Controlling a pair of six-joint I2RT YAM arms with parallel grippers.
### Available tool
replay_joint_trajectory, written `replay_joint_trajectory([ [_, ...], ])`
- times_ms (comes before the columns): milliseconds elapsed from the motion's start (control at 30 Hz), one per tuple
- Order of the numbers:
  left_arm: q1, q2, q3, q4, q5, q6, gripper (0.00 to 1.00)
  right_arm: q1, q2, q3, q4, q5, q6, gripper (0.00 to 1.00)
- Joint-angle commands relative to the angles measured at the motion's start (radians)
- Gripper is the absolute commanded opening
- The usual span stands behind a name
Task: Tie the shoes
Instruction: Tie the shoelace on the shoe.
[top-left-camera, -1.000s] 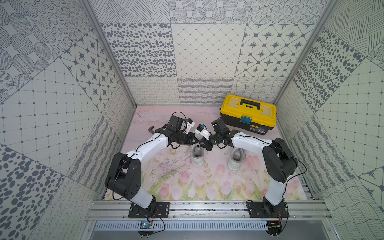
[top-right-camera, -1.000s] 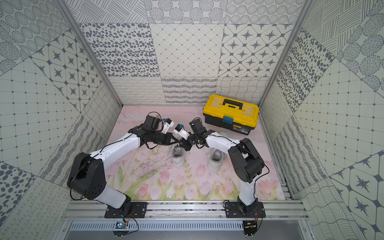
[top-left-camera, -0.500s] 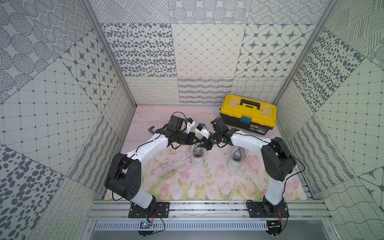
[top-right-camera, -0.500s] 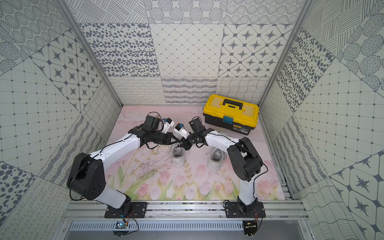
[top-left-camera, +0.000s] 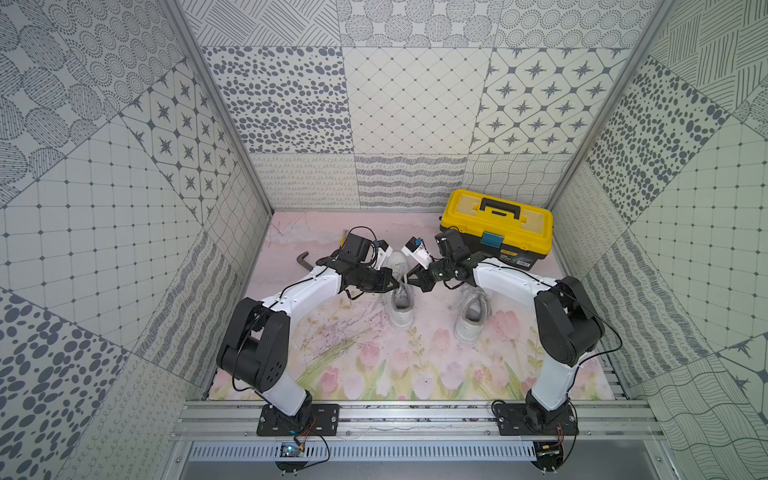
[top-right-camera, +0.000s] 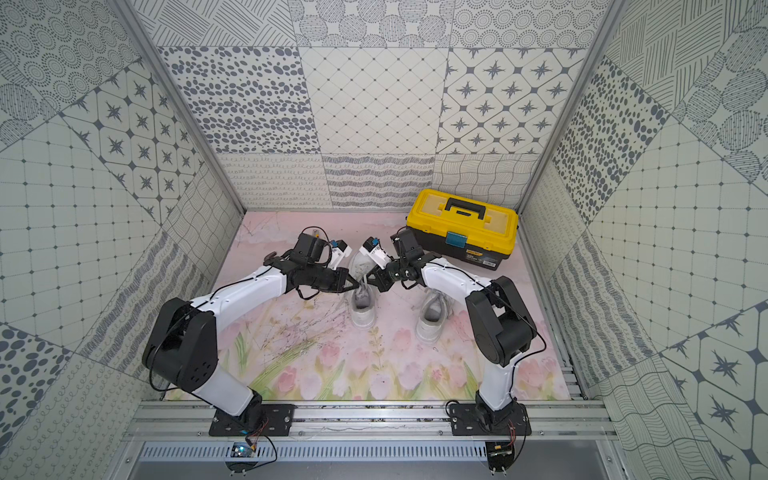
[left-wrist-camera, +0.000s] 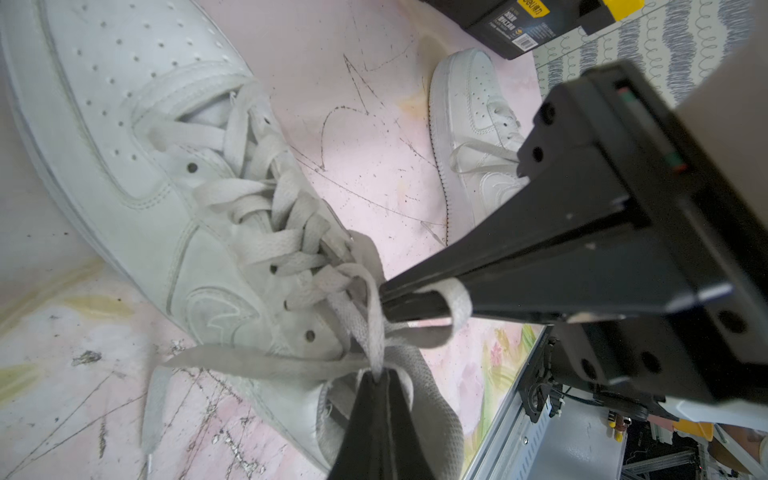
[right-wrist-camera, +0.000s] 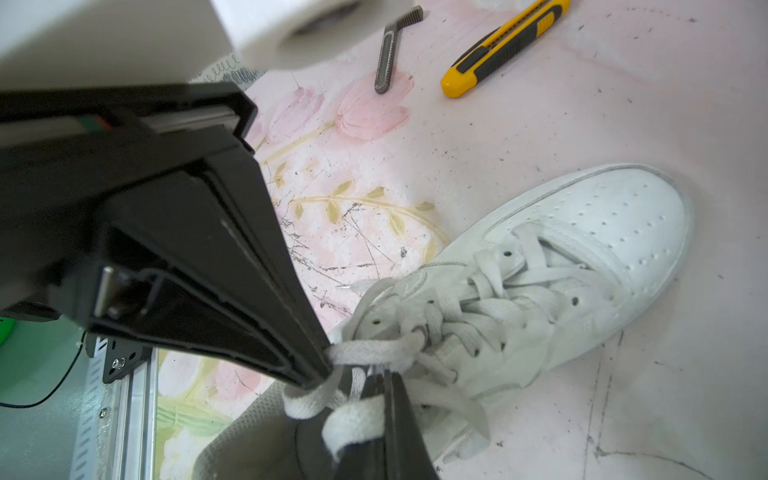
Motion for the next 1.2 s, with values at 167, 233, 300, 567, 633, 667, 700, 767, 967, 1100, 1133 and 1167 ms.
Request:
replay_joint_trajectory([
  [167,-0.004,-0.012,0.007,-0.022,-0.026,0.028,0.00,-0.032,-0.047,-0.043,0.034,-0.018,-0.014,0.00],
  [233,-0.004,-0.017,0.007,-0.022,-0.027,0.027,0.00,-0.050,-0.054,-0.052,0.034,-0.042,-0.021,0.00],
  [300,-0.003,-0.019,0.007,-0.021,-0.029,0.025,0.00,-0.065,-0.061,-0.064,0.038,-0.085,-0.033,0.00],
  [567,0.000,-0.020,0.004,-0.019,-0.036,0.017,0.00,-0.105,-0.062,-0.109,0.091,-0.228,-0.020,0.08],
  [633,0.002,-0.021,0.003,-0.020,-0.034,0.019,0.00,-0.114,-0.069,-0.115,0.091,-0.253,-0.021,0.09],
  [667,0.002,-0.022,0.004,-0.021,-0.035,0.019,0.00,-0.118,-0.073,-0.120,0.091,-0.263,-0.021,0.09],
  [700,0.002,-0.023,0.004,-0.020,-0.035,0.019,0.00,-0.122,-0.076,-0.124,0.091,-0.273,-0.024,0.12],
  [767,0.002,-0.022,0.002,-0.020,-0.033,0.019,0.00,-0.125,-0.079,-0.130,0.090,-0.281,-0.025,0.15],
  [967,0.003,-0.025,0.001,-0.018,-0.029,0.019,0.00,-0.128,-0.070,-0.130,0.114,-0.301,-0.008,0.13],
  [1100,0.002,-0.030,-0.002,-0.017,-0.027,0.020,0.00,-0.130,-0.076,-0.130,0.115,-0.303,-0.007,0.12],
  [1133,0.003,-0.033,-0.003,-0.017,-0.027,0.021,0.00,-0.130,-0.077,-0.132,0.118,-0.297,-0.004,0.08],
  [1167,0.003,-0.034,-0.003,-0.015,-0.027,0.022,0.00,-0.130,-0.078,-0.132,0.126,-0.294,0.001,0.03],
])
